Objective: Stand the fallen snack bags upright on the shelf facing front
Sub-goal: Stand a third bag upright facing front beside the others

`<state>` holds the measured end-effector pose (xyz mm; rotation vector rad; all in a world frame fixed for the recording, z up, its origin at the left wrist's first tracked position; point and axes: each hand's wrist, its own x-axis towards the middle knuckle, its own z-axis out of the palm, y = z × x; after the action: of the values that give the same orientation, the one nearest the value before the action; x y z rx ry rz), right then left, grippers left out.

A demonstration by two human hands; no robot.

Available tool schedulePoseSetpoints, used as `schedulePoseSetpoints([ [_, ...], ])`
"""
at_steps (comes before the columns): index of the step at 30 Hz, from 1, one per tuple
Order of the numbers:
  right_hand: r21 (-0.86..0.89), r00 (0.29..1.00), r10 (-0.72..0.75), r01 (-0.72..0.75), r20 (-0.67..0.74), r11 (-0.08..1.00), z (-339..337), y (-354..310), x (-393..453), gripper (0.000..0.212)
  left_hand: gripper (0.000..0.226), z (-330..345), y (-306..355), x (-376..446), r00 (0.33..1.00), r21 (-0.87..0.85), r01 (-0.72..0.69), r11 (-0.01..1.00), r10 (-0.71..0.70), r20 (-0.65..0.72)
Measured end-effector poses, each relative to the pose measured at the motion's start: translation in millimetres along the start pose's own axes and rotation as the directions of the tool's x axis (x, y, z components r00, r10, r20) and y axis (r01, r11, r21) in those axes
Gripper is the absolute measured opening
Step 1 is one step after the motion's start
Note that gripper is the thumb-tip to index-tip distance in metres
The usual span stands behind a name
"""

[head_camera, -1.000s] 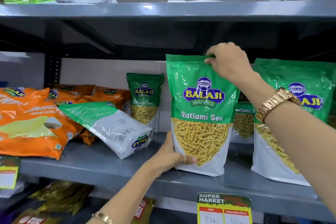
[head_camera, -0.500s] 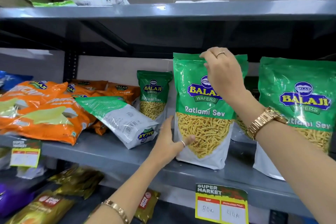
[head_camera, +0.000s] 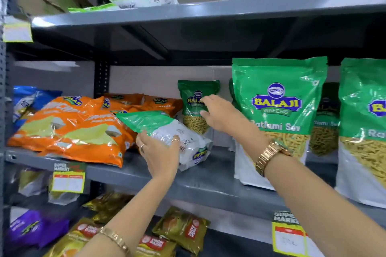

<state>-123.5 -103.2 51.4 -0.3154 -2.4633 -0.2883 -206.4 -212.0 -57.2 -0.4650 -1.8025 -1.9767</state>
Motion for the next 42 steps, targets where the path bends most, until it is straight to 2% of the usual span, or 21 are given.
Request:
schedulePoseSetpoints([
  [2, 0.174, 0.984, 0.137, -0.155, 0.109, 0.972, 20, -7, 7, 0.045, 0.089, -2, -6, 13, 0.995, -0.081, 0.097, 0.992, -0.093, 0.044],
  [4, 0.247, 0.950, 0.229, -0.278, 0.212, 0.928, 43, -13, 13, 0.050, 0.096, -2, -12, 27, 0.971, -0.122, 0.227, 0.966, -0.215, 0.102],
  [6, 0.307, 0.886, 0.283, -0.402, 0.367, 0.863, 58, -8, 11, 0.055, 0.103, 2, -13, 33, 0.903, -0.124, 0.410, 0.904, -0.384, 0.191],
  [7, 0.357, 0.836, 0.289, -0.477, 0.467, 0.803, 64, -8, 12, 0.058, 0.102, 1, -15, 38, 0.847, -0.147, 0.506, 0.850, -0.457, 0.273],
  [8, 0.415, 0.792, 0.271, -0.538, 0.547, 0.734, 68, -8, 12, 0.057, 0.096, 0, -15, 41, 0.777, -0.177, 0.597, 0.782, -0.510, 0.369],
  [10, 0.505, 0.754, 0.250, -0.610, 0.608, 0.611, 69, -6, 12, 0.052, 0.071, -3, -15, 49, 0.652, -0.207, 0.714, 0.669, -0.528, 0.545],
  [12, 0.538, 0.732, 0.289, -0.661, 0.617, 0.523, 69, -6, 11, 0.051, 0.045, -5, -17, 55, 0.612, -0.209, 0.723, 0.658, -0.471, 0.635],
  [14, 0.543, 0.718, 0.334, -0.686, 0.610, 0.484, 69, -4, 9, 0.055, 0.029, -4, -17, 60, 0.628, -0.216, 0.684, 0.697, -0.413, 0.659],
  [16, 0.544, 0.700, 0.347, -0.708, 0.624, 0.451, 71, -3, 7, 0.056, 0.023, -6, -15, 64, 0.679, -0.242, 0.608, 0.756, -0.338, 0.651],
  [19, 0.533, 0.699, 0.351, -0.708, 0.623, 0.463, 73, -9, 2, 0.038, 0.023, -11, -11, 76, 0.768, -0.228, 0.370, 0.901, -0.159, 0.620],
  [21, 0.549, 0.727, 0.341, -0.679, 0.596, 0.487, 79, -12, 1, 0.033, 0.027, -16, -9, 84, 0.754, -0.194, 0.209, 0.959, -0.031, 0.656],
  [24, 0.631, 0.750, 0.333, -0.661, 0.572, 0.406, 96, -15, -1, 0.044, 0.036, -23, -14, 93, 0.694, -0.179, 0.062, 0.982, 0.087, 0.715],
  [29, 0.682, 0.742, 0.347, -0.667, 0.574, 0.298, 110, -23, -6, 0.051, 0.045, -23, -24, 101, 0.653, -0.134, -0.076, 0.988, 0.151, 0.742],
  [32, 0.777, 0.776, 0.444, -0.584, 0.449, 0.236, 105, -35, -7, 0.043, 0.037, -22, -22, 104, 0.608, -0.139, -0.031, 0.990, 0.129, 0.784],
  [34, 0.849, 0.766, 0.590, -0.471, 0.257, 0.241, 102, -45, -8, 0.038, 0.028, -20, -21, 109, 0.682, -0.239, 0.187, 0.953, 0.049, 0.730],
  [35, 0.871, 0.746, 0.645, -0.417, 0.165, 0.259, 101, -50, -9, 0.033, 0.025, -18, -22, 111, 0.731, -0.311, 0.316, 0.896, -0.021, 0.682],
  [36, 0.889, 0.738, 0.668, -0.367, 0.099, 0.273, 100, -57, -10, 0.027, 0.025, -16, -24, 113, 0.769, -0.378, 0.411, 0.830, -0.093, 0.633],
  [37, 0.902, 0.743, 0.666, -0.331, 0.067, 0.277, 99, -64, -11, 0.023, 0.026, -14, -25, 115, 0.779, -0.402, 0.475, 0.783, -0.162, 0.606],
  [39, 0.899, 0.772, 0.633, -0.314, 0.054, 0.306, 98, -76, -13, 0.016, 0.035, -7, -27, 114, 0.740, -0.378, 0.547, 0.747, -0.219, 0.636],
  [42, 0.876, 0.785, 0.617, -0.335, 0.055, 0.348, 95, -81, -11, 0.022, 0.039, -2, -29, 104, 0.694, -0.276, 0.519, 0.809, -0.210, 0.689],
])
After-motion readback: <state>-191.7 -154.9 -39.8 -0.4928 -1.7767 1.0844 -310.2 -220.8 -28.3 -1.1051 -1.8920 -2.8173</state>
